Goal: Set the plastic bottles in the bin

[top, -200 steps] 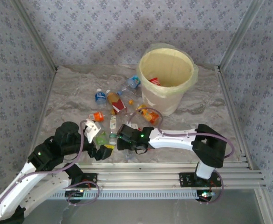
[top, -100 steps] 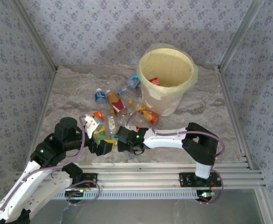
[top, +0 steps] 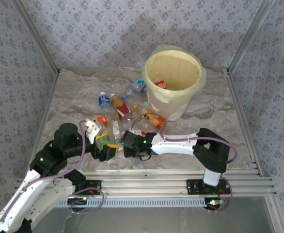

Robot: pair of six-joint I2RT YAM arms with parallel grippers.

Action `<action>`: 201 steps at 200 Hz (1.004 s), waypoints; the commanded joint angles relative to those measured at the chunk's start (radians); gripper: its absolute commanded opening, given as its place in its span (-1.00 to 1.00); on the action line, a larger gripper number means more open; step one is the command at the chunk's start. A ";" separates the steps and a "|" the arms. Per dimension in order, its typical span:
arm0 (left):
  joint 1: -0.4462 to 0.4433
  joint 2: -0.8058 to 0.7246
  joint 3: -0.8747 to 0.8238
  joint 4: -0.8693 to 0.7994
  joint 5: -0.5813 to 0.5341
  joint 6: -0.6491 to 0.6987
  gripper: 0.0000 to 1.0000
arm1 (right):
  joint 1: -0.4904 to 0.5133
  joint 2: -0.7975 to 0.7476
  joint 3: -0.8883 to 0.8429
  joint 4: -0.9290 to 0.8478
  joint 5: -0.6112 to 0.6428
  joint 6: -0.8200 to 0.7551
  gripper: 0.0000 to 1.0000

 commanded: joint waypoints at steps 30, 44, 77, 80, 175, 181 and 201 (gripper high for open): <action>0.007 0.031 0.105 0.094 -0.014 -0.076 0.99 | -0.001 -0.216 -0.051 -0.029 0.030 -0.112 0.13; 0.008 0.051 0.124 0.128 -0.033 -0.090 0.99 | -0.011 -0.273 -0.052 -0.052 0.039 -0.148 0.12; 0.008 0.126 0.180 0.227 -0.050 -0.089 0.99 | -0.050 -0.407 -0.040 -0.090 0.037 -0.249 0.11; 0.007 0.134 0.185 0.237 -0.048 -0.090 0.99 | -0.057 -0.418 -0.036 -0.096 0.034 -0.258 0.11; 0.008 0.398 0.300 0.505 0.045 -0.060 0.99 | -0.333 -0.555 0.278 -0.285 -0.055 -0.580 0.09; 0.007 0.413 0.306 0.514 0.056 -0.059 0.99 | -0.355 -0.552 0.300 -0.288 -0.070 -0.595 0.09; 0.009 0.450 0.303 0.561 0.085 -0.047 0.99 | -0.433 -0.538 0.370 -0.297 -0.107 -0.630 0.09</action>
